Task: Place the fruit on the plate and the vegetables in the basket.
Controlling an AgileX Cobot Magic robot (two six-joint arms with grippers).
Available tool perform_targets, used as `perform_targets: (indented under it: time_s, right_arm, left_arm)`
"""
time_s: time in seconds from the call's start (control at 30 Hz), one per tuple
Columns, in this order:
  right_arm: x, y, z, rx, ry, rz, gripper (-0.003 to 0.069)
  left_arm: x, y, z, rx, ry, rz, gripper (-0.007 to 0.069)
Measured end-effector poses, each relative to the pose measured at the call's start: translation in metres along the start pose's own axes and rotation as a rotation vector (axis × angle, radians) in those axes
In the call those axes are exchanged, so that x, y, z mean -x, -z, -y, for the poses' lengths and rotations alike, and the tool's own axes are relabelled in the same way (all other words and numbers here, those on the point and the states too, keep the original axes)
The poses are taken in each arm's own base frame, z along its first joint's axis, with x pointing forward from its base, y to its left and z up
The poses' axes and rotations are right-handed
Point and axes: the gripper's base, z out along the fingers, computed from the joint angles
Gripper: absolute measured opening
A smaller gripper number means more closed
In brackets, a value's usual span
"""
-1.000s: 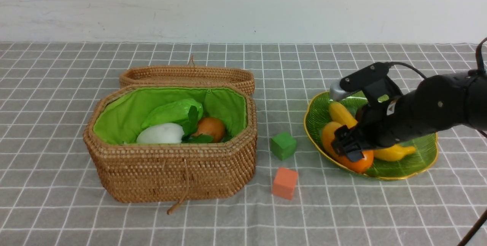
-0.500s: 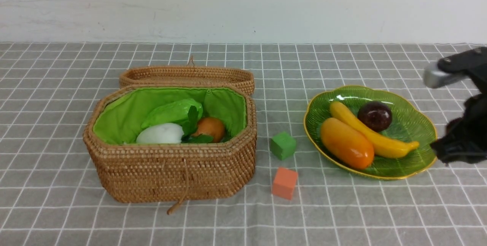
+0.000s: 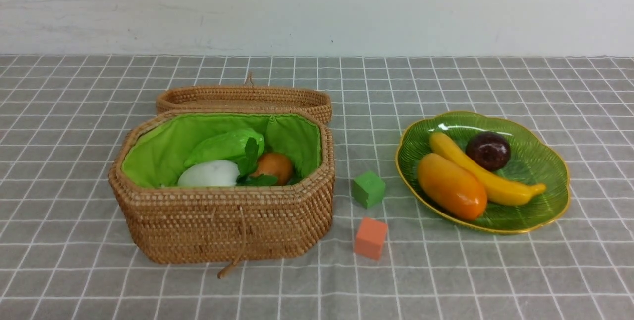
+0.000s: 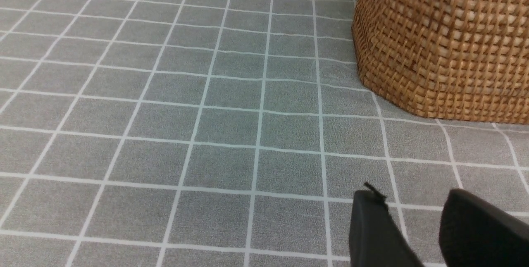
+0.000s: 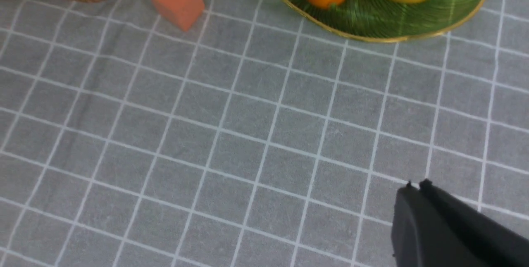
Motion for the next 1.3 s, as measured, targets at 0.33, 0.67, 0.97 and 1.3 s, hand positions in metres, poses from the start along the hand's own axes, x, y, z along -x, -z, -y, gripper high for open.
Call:
perform_targets:
  time_s: [0.33,0.67,0.97,1.3]
  right_arm:
    - [-0.011,0.015,-0.009,0.045,-0.004,0.051,-0.0017]
    - [-0.021,0.034,-0.01,0.003,0.016,0.146,-0.0011]
    - [-0.077,0.013,0.006,-0.266,0.013,0.458,-0.0008]
    - [-0.157,-0.07,0.015,-0.272,-0.068,0.434,0.0]
  left_arm:
    - [0.0,0.0,0.0,0.0,0.0,0.0,0.0239]
    - [0.0,0.0,0.0,0.0,0.0,0.0,0.0239]
    - [0.0,0.0,0.0,0.0,0.0,0.0,0.0239]
    - [0.0,0.0,0.0,0.0,0.0,0.0,0.0239]
